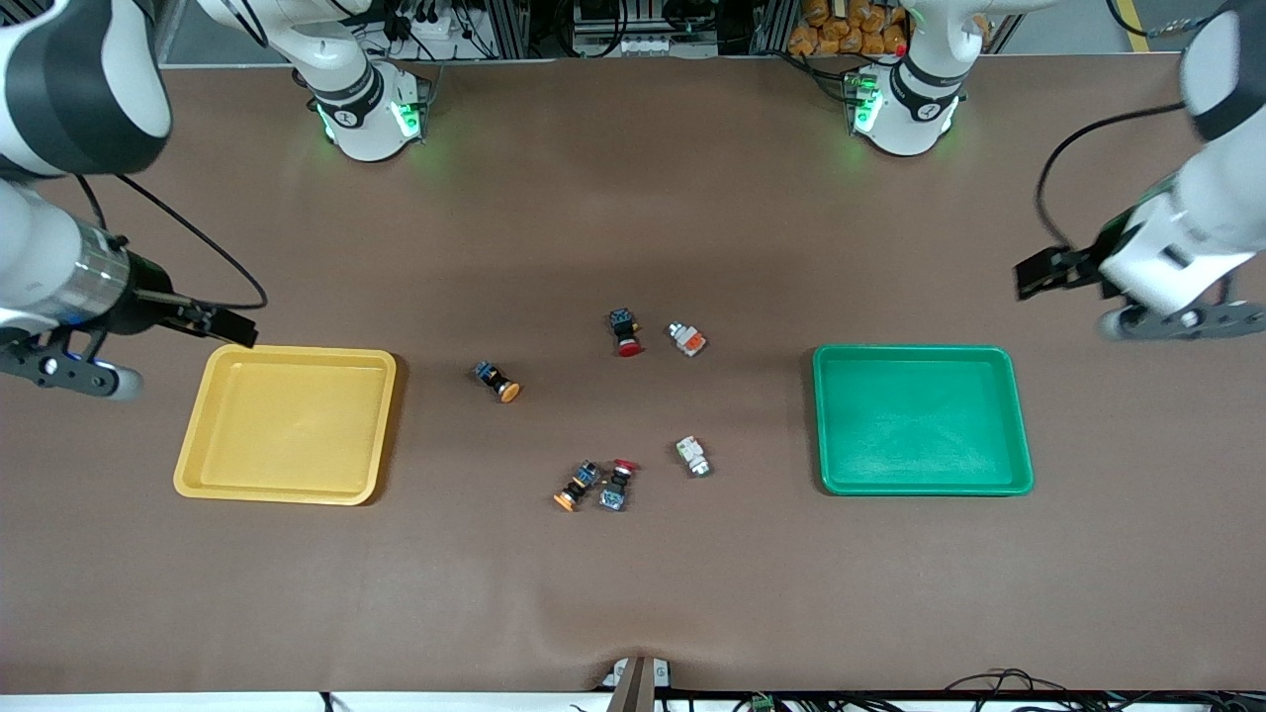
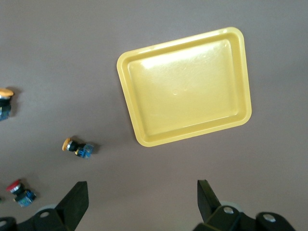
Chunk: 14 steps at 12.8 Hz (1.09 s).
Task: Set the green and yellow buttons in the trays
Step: 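Grasp the green-capped button with the left gripper while the right gripper reaches yellow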
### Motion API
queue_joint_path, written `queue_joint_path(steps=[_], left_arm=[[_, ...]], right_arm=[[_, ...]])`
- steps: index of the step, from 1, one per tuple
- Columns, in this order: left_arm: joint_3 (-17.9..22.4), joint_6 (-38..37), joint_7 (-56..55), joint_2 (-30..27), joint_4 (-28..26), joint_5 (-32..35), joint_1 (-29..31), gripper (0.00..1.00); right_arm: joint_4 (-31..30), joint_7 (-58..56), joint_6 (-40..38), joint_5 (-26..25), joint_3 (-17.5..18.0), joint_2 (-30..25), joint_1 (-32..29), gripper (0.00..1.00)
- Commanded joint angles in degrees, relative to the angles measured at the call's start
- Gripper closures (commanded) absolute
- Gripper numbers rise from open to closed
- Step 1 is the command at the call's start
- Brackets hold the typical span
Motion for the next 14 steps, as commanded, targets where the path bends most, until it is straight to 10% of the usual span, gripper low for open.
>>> queue_joint_path(steps=[1, 14], left_arm=[[-5.93, 4.52, -9.61, 4.12, -0.5, 0.1, -0.13, 0.0], [-7.44, 30.02, -25.8, 26.96, 4.3, -0.42, -12.69, 0.0]], right_arm=[[3.06, 8.18, -0.56, -0.32, -0.05, 2.63, 0.94, 0.0], [7.01, 38.41, 6.54, 4.16, -0.05, 11.76, 4.54, 0.0]])
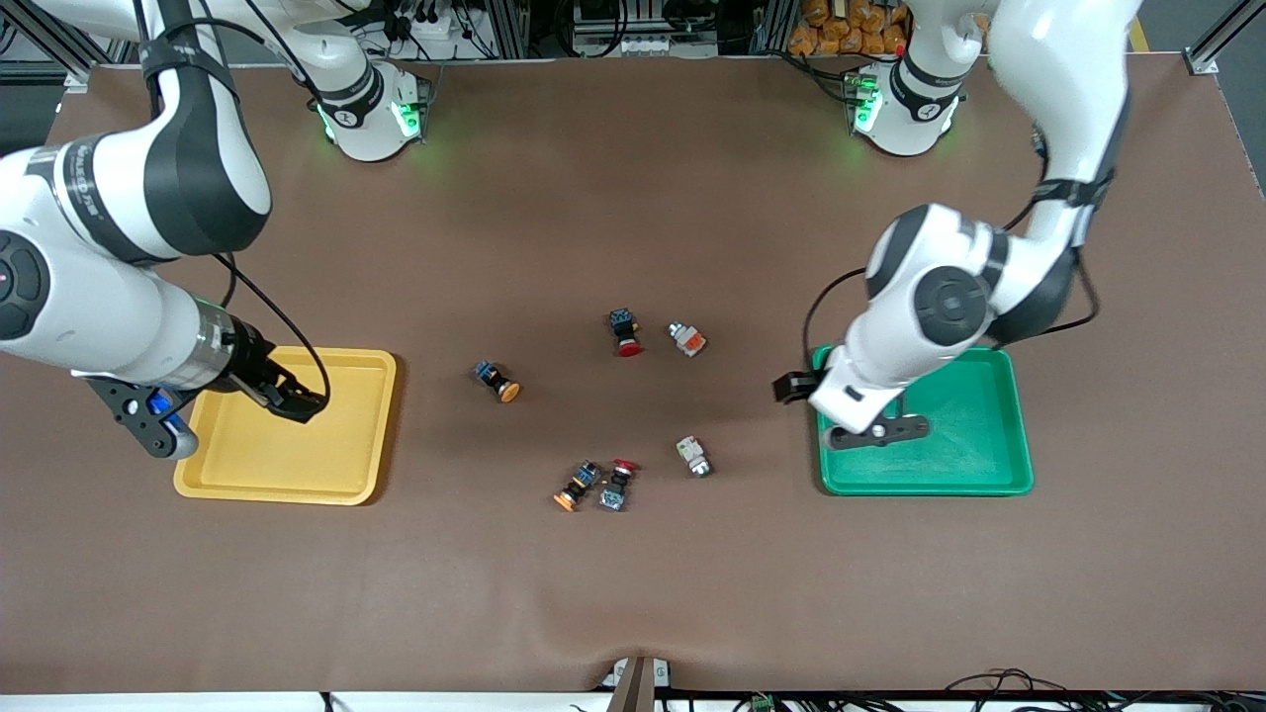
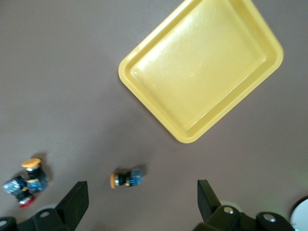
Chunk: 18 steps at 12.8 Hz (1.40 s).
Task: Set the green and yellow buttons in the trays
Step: 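Grasp the green-capped button with the left gripper while the right gripper reaches yellow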
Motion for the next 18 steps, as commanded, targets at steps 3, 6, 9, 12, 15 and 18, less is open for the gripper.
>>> queue_joint_path(steps=[3, 6, 9, 12, 15, 18], left_arm=[[0.63, 5.06, -6.39, 12.14, 12.09, -0.16, -4.76, 0.0], [1.07, 14.98, -8.33, 15.84, 12.63, -0.07, -7.66, 0.0], [2.04, 19.83, -8.78, 18.92, 12.72, 0.1, -9.24, 0.0], [6.77, 23.27, -8.95, 21.03, 12.72, 0.02, -14.5, 0.0], [8.19, 23.8, -9.13, 22.27, 12.63, -0.07, -15.84, 0.0], [8.19, 24.5, -9.13, 23.15, 12.72, -0.07, -16.01, 0.0]], right_arm=[[1.81, 12.1, 10.4, 2.0, -0.01, 6.12, 2.42, 0.0], [1.72, 18.06, 10.68, 7.96, -0.01, 9.8, 6.01, 0.0], [1.81, 22.84, 19.43, 15.87, -0.01, 13.75, 6.9, 0.0], [1.64, 21.18, 31.39, 20.02, 0.07, 18.06, 9.97, 0.0], [1.64, 11.45, 35.28, 18.88, -0.19, 21.67, 14.46, 0.0], [2.16, -0.42, 35.99, 18.97, -0.19, 25.27, 14.46, 0.0]])
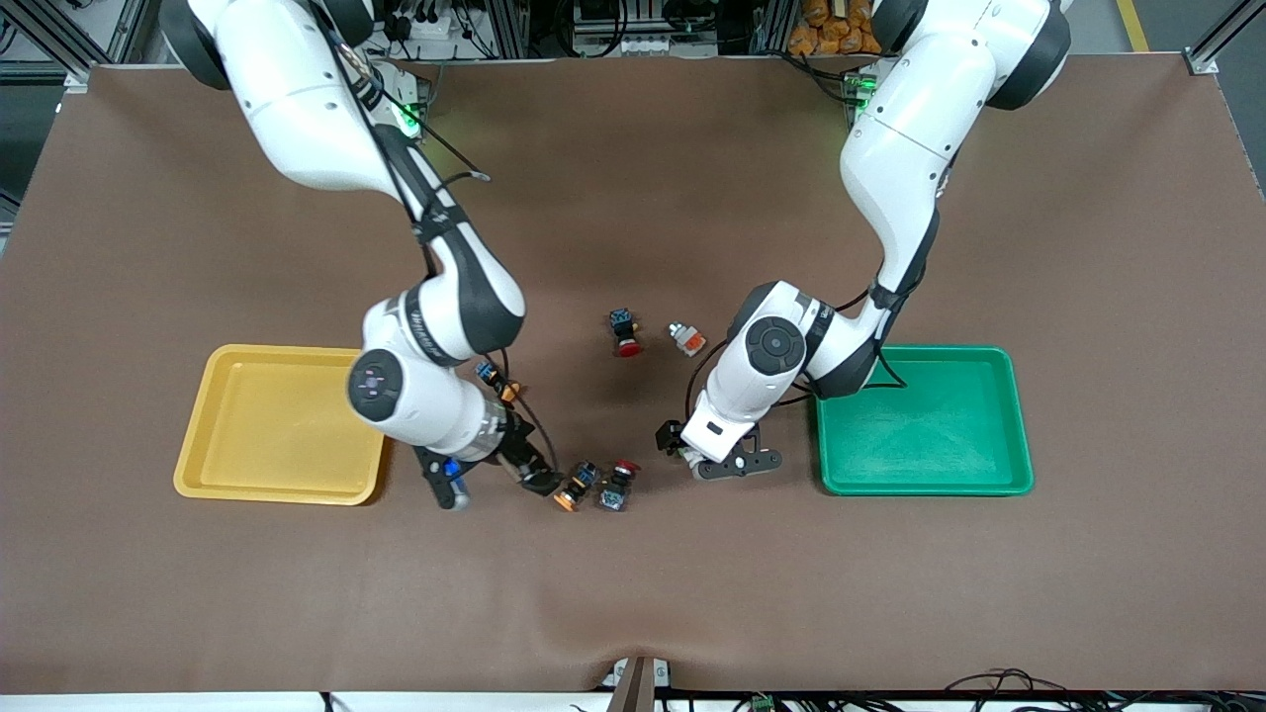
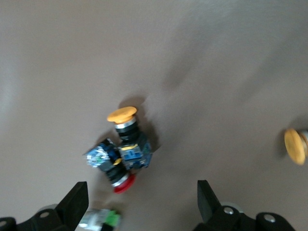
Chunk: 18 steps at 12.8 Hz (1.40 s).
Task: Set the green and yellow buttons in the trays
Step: 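Grasp the green-capped button with the left gripper while the right gripper reaches yellow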
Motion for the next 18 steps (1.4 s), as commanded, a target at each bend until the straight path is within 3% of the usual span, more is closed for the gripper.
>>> queue_joint_path(steps=[1, 3, 5, 6, 8, 9, 13, 18], left_arm=[[0.78, 0.55, -0.94, 1.17, 1.55, -0.07, -1.07, 0.0], [0.78, 0.55, -1.02, 1.26, 1.55, -0.07, -1.25, 0.05], [0.96, 0.55, -0.85, 1.61, 1.55, 0.01, -1.6, 0.2], [1.05, 0.55, -0.85, 1.61, 1.55, 0.01, -1.69, 0.35], [1.13, 0.55, -0.67, 1.69, 1.63, 0.01, -1.95, 0.93], [1.05, 0.55, -0.58, 1.43, 1.63, 0.1, -1.95, 1.0], [1.05, -1.72, -0.85, -2.16, 1.46, 1.16, -0.12, 1.0], [0.96, -16.13, 0.99, -9.98, 0.93, 1.95, 5.68, 1.0]], right_arm=[[1.98, -9.09, 1.46, 0.86, -0.49, 2.99, -0.55, 0.0], [2.16, -8.76, 4.54, 1.04, -0.48, 4.22, -0.11, 0.0], [3.99, -8.15, 6.3, 1.13, -0.48, 6.24, 0.85, 0.0], [6.01, -7.62, 6.4, 0.96, -0.57, 7.64, 1.99, 0.0], [7.95, -7.79, 6.4, 0.86, -0.84, 9.5, 2.44, 0.0], [8.05, -7.88, 6.4, 0.87, -0.84, 9.77, 2.18, 0.0], [8.83, -7.7, 8.42, 0.86, -0.84, 11.78, 2.79, 0.0], [10.16, -7.53, 8.51, 0.87, -0.84, 13.46, 2.88, 0.1]])
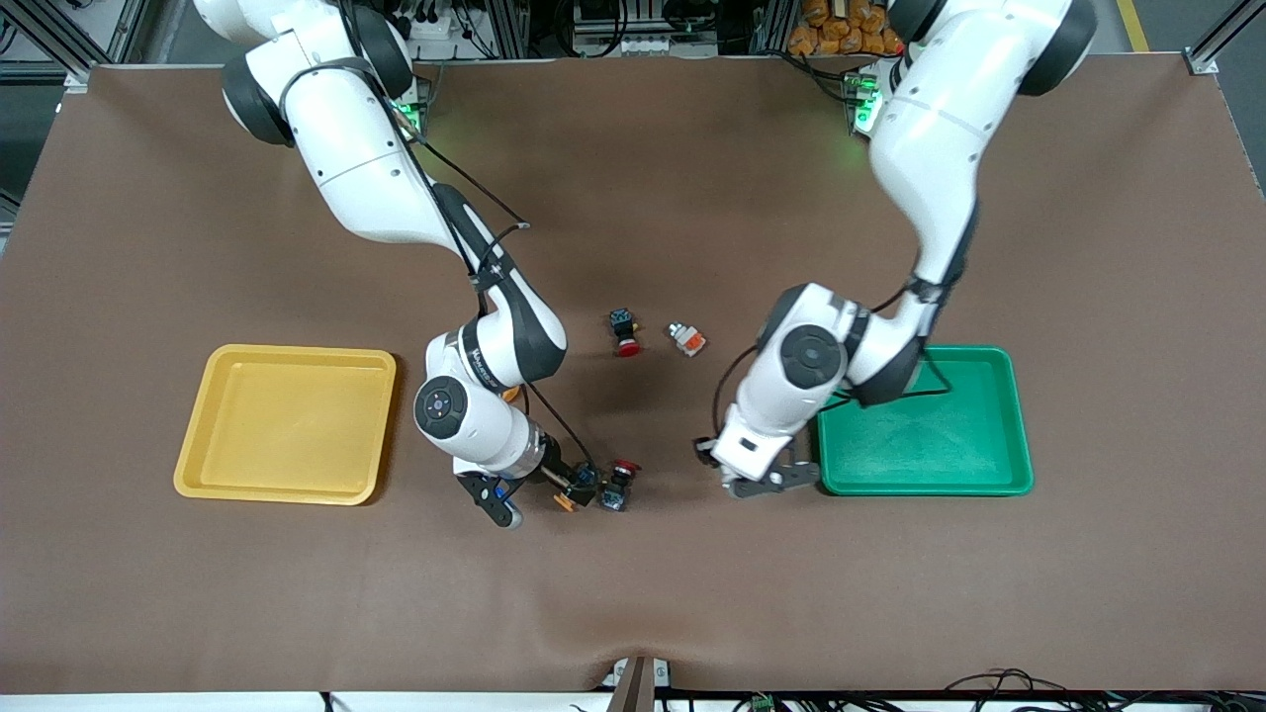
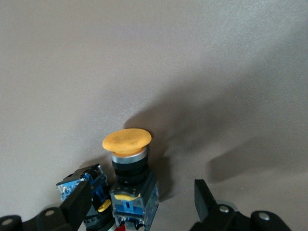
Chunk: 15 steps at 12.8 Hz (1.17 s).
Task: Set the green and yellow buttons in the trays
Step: 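Place the green button in the green tray while the right gripper lifts yellow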
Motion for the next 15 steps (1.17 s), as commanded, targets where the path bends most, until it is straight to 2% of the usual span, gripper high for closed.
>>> queue_joint_path(steps=[1, 4, 6, 7, 9, 10, 11, 13, 15], left_arm=[[-0.06, -7.56, 1.77, -5.65, -1.42, 1.31, 3.09, 1.0], [-0.24, -17.32, 8.25, -7.5, -1.86, 1.31, 6.78, 1.0], [-0.24, -20.67, 10.48, -8.99, -2.56, 1.22, 7.85, 1.0], [-0.15, -22.51, 10.49, -9.7, -3.35, 1.22, 8.37, 1.0], [0.11, -23.59, 10.49, -10.49, -6.68, 1.74, 10.74, 1.0], [0.03, -23.5, 10.49, -10.41, -8.09, 4.88, 12.32, 1.0], [-0.15, -23.41, 10.49, -9.97, -9.23, 8.65, 13.55, 1.0], [-0.06, -22.71, 10.57, -9.88, -12.66, 10.09, 17.23, 1.0], [-0.24, -20.87, 11.53, -9.88, -15.21, 10.36, 20.41, 1.0]], right_arm=[[2.61, 0.16, -0.06, 0.84, -0.37, 1.93, 0.48, 0.12], [2.61, 0.15, 0.02, 0.84, -0.37, 2.19, 0.57, 0.28], [2.52, 0.24, 1.16, 0.93, -0.37, 2.63, 1.36, 0.39], [2.26, 0.16, 2.3, 0.93, -0.29, 2.72, 1.62, 0.49], [2.26, -0.02, 2.31, 0.84, -0.29, 2.63, 1.89, 0.9], [2.17, -0.02, 2.31, 0.84, -0.29, 2.63, 1.98, 1.0], [2.17, -0.11, 2.22, 0.84, -0.29, 2.46, 1.98, 1.0], [1.65, -0.72, 0.48, 0.66, -0.46, -0.43, 0.06, 1.0], [1.64, -2.64, -6.62, 0.93, -0.37, -3.25, -4.86, 1.0]])
